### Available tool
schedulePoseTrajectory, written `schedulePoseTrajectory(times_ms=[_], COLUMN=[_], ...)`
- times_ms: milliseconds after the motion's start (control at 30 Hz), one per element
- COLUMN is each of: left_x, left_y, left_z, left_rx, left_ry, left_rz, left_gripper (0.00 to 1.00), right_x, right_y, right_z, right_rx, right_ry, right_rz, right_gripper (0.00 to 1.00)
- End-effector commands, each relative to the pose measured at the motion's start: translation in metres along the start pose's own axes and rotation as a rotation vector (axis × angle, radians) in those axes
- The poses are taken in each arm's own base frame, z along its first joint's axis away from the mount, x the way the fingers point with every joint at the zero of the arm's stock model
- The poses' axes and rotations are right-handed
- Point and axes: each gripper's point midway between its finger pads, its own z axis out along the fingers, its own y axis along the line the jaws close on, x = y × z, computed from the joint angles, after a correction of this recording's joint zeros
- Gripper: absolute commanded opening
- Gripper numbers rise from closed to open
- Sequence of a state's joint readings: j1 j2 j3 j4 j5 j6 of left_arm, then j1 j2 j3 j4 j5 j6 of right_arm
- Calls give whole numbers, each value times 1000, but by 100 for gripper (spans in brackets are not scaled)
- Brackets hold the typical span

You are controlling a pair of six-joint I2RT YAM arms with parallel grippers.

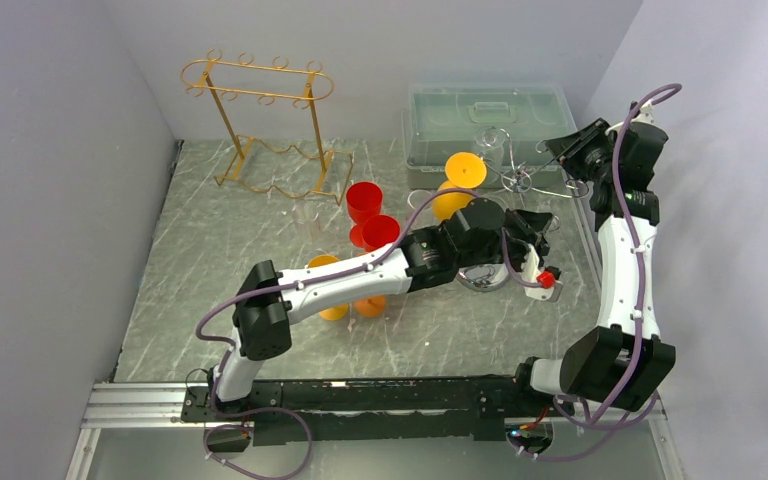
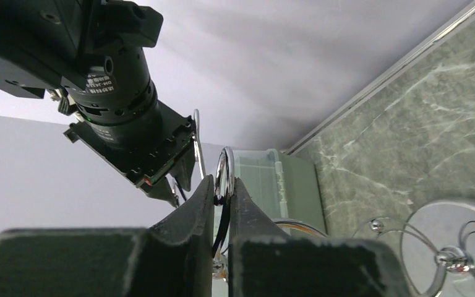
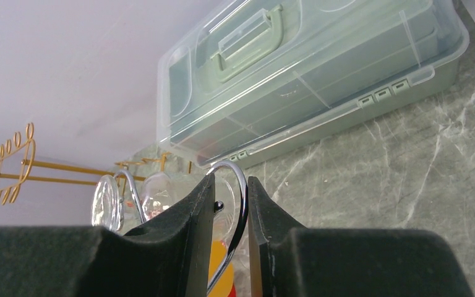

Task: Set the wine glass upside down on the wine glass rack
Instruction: Adjust the wine rack at the center of the board.

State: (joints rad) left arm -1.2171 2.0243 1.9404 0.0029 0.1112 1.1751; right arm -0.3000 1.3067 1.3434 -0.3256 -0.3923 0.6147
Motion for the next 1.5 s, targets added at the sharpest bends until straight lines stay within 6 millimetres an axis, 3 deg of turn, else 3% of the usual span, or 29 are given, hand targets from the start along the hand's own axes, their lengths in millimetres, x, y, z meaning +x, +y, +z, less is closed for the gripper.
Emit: schedulePoseTrajectory(times_ms=[0,467,700,1200,1467], left_x=[-11,32,37,34,45], left_y=[22,50,59,51,52], left_z=[-10,-46,-58,-62,-65], left_rx=[-52,-125,-145,-110,-113], left_ry=[-34,116,127,116,154], left_rz=[22,-20,-16,-2,15], left_gripper=[3,0,0,0,0], right_x=[-6,-20,-19,-23,-21], right_y=[1,-9,-20,-43,-49], right_z=[-17,-33,-37,-67,-78], right_rx=[20,75,119,239,274], right_ry=[-25,-90,-104,-187,-217], right_rz=[-25,-16,-12,-23,-18], right_gripper=[0,0,0,0,0])
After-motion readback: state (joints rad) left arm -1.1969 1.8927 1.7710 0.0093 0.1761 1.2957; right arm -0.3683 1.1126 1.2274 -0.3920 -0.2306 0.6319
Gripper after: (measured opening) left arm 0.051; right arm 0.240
